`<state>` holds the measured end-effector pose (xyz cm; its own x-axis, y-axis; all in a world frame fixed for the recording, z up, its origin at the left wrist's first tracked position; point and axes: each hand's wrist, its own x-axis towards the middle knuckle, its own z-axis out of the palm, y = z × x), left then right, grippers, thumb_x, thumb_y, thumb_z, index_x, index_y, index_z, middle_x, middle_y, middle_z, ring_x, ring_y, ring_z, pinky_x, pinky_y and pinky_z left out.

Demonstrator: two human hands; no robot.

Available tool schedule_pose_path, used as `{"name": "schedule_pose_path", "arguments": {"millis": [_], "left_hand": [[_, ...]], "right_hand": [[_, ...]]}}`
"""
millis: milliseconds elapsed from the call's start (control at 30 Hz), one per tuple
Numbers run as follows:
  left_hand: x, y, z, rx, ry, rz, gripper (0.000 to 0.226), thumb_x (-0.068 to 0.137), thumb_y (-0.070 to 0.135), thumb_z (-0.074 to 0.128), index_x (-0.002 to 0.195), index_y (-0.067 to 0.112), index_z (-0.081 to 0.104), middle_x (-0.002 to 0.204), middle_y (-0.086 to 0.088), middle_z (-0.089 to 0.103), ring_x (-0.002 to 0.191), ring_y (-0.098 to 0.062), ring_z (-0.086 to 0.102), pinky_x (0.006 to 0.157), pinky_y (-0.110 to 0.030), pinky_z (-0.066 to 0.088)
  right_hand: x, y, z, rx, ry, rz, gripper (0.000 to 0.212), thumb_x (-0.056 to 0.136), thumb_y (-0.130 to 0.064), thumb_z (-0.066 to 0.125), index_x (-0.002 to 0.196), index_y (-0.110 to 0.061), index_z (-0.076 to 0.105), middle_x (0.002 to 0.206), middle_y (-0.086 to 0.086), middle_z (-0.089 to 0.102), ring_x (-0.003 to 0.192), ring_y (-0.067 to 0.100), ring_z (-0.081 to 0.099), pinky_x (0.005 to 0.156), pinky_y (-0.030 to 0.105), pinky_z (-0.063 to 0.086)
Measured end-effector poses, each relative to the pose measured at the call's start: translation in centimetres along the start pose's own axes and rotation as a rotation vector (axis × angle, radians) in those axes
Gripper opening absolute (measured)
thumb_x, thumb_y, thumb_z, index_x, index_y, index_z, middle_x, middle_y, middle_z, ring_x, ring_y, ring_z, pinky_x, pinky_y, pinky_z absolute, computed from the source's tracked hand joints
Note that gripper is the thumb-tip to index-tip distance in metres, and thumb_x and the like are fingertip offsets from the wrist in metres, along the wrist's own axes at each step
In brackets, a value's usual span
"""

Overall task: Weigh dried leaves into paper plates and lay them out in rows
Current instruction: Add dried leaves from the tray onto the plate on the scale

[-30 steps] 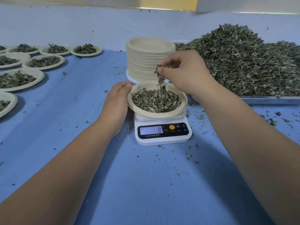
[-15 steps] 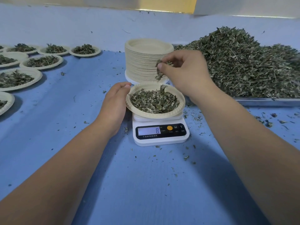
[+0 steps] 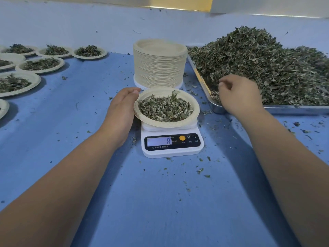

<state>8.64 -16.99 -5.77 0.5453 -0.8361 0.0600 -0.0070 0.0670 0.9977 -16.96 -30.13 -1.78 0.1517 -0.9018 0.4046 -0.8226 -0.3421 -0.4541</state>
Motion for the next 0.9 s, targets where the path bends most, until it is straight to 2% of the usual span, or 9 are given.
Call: {"name": "schedule_pose_path", "arguments": {"millis": [133,267,400,533,600,667,733,833,900], "left_hand": [[0.0,-0.2,-0.1,0.012,-0.013,0.013,0.027,0.086,0.038,0.054,0.105,0.031,0.072,0.120,-0.001,0.072,0.117,-0.020,0.066,0.110,-0.051,0.047],[0.0,-0.2,-0.1,0.024,-0.015,0.019,0.026,0.084,0.039,0.056,0.103,0.033,0.073,0.120,-0.002,0.071,0.116,-0.021,0.066,0.109,-0.051,0.048],[0.2,-0.3,-0.3,0.046,-0.057,0.052,0.029,0.087,0.037,0.055,0.106,0.034,0.076,0.122,-0.001,0.072,0.120,-0.022,0.064,0.111,-0.052,0.046],[-0.3,-0.2,-0.3,0.062,-0.128,0.100,0.030,0.089,0.035,0.058,0.109,0.040,0.079,0.133,0.006,0.069,0.131,-0.009,0.058,0.116,-0.038,0.041],[-0.6,0.0,-0.2,0.060,-0.130,0.113,0.028,0.088,0.033,0.061,0.107,0.043,0.080,0.144,0.005,0.061,0.138,0.000,0.048,0.119,-0.030,0.035],[-0.7,0.1,-0.1,0.047,-0.130,0.116,0.026,0.092,0.028,0.063,0.103,0.044,0.080,0.149,0.004,0.056,0.140,0.005,0.042,0.120,-0.026,0.030],[-0.7,0.1,0.0,0.031,-0.129,0.123,0.029,0.096,0.022,0.062,0.099,0.044,0.081,0.149,0.003,0.057,0.141,0.006,0.041,0.120,-0.025,0.030],[-0.7,0.1,0.0,0.028,-0.133,0.143,0.034,0.099,0.019,0.061,0.095,0.046,0.081,0.149,0.002,0.057,0.141,0.006,0.041,0.112,-0.016,0.031],[-0.7,0.1,0.1,0.028,-0.135,0.147,0.035,0.099,0.018,0.060,0.094,0.045,0.082,0.150,0.000,0.055,0.142,0.005,0.040,0.110,-0.015,0.030]], "right_hand": [[-1.0,-1.6,0.0,0.046,-0.040,-0.127,0.025,0.100,-0.036,0.050,0.105,-0.024,0.071,0.089,0.000,0.071,0.083,0.027,0.064,0.086,0.044,0.054],[-2.2,-3.0,0.4,0.039,-0.141,-0.290,0.029,0.101,-0.040,0.051,0.111,-0.022,0.072,0.102,-0.002,0.074,0.092,0.024,0.065,0.089,0.041,0.050],[-3.0,-4.3,-0.3,0.150,-0.142,-0.367,0.034,0.105,-0.043,0.045,0.112,-0.022,0.070,0.099,-0.006,0.070,0.095,0.021,0.060,0.084,0.036,0.046],[-4.4,-6.5,-0.8,0.238,-0.317,-0.419,0.045,0.101,-0.061,0.032,0.126,-0.039,0.062,0.089,-0.030,0.056,0.113,0.011,0.043,0.096,0.038,0.031],[-4.6,-7.5,-0.5,0.111,-0.380,-0.461,0.046,0.100,-0.065,0.033,0.134,-0.044,0.055,0.103,-0.032,0.057,0.122,0.013,0.037,0.102,0.043,0.027],[-4.6,-8.1,0.0,-0.049,-0.390,-0.495,0.047,0.100,-0.063,0.035,0.140,-0.042,0.051,0.130,-0.016,0.059,0.134,0.021,0.036,0.109,0.049,0.027],[-4.6,-8.3,0.4,-0.033,-0.393,-0.481,0.042,0.100,-0.058,0.044,0.136,-0.040,0.055,0.122,-0.014,0.062,0.126,0.019,0.045,0.110,0.049,0.033],[-4.8,-8.1,1.0,0.068,-0.344,-0.488,0.029,0.096,-0.047,0.060,0.123,-0.037,0.066,0.085,-0.028,0.051,0.092,0.007,0.049,0.102,0.040,0.041],[-4.6,-8.0,1.3,0.143,-0.240,-0.483,0.025,0.095,-0.045,0.065,0.117,-0.034,0.071,0.085,-0.024,0.056,0.087,0.006,0.053,0.092,0.031,0.043]]}}
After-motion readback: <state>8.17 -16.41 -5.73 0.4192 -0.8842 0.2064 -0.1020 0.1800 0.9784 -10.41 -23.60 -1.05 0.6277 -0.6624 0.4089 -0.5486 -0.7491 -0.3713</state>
